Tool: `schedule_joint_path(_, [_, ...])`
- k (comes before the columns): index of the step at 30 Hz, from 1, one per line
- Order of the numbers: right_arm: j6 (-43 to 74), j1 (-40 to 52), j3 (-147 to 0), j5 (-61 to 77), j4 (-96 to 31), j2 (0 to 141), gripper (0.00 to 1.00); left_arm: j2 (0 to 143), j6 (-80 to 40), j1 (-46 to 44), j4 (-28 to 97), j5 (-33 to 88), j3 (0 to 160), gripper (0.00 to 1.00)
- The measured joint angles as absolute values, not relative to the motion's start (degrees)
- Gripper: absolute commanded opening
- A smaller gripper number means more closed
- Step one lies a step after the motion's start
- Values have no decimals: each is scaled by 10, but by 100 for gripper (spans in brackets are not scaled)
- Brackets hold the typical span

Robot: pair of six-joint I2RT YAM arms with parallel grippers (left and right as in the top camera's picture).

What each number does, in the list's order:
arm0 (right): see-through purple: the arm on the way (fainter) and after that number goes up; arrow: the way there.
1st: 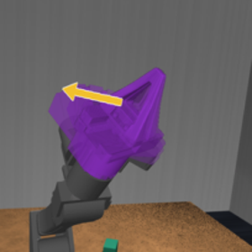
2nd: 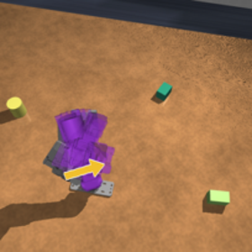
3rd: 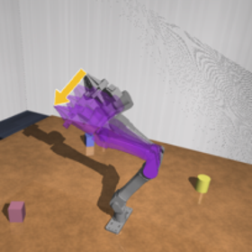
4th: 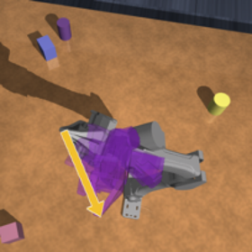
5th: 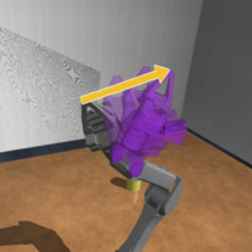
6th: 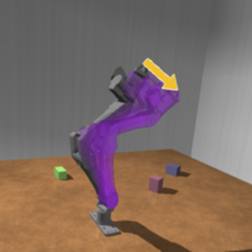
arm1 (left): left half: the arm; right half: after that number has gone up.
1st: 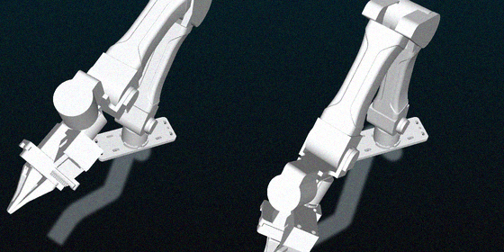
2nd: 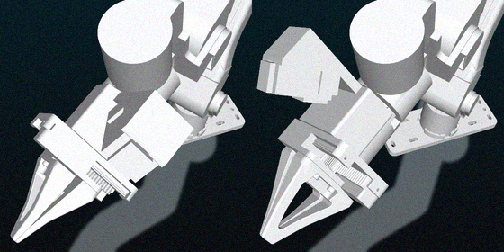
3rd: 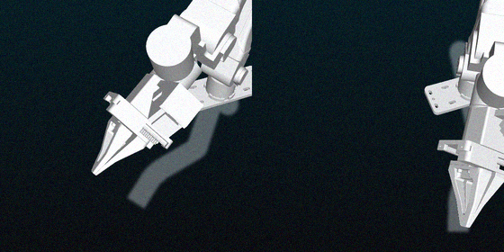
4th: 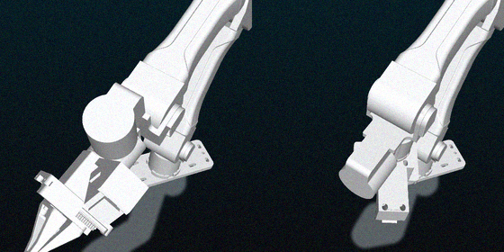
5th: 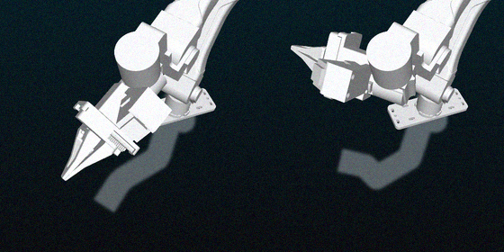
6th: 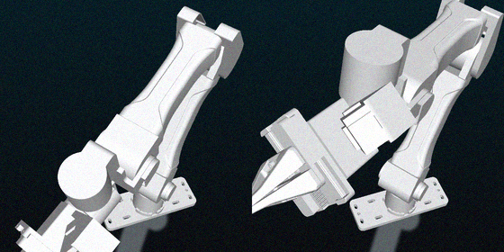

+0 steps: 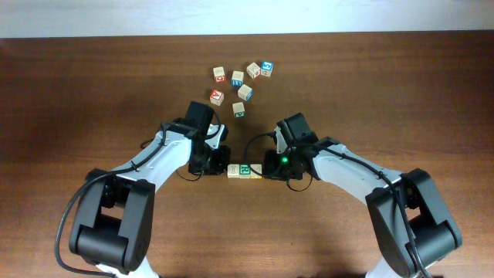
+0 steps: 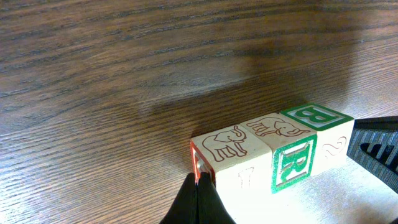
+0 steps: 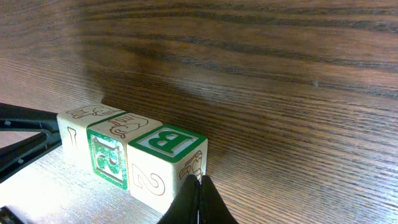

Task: Rotate 3 blocks

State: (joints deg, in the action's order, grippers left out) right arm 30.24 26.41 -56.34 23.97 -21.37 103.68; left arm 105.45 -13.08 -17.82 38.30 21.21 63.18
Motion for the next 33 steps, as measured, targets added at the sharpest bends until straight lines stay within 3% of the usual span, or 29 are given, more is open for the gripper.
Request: schedule_joint_path(33, [263, 297, -561, 245, -175, 1014, 4, 1055, -132, -164, 390, 171, 632, 0])
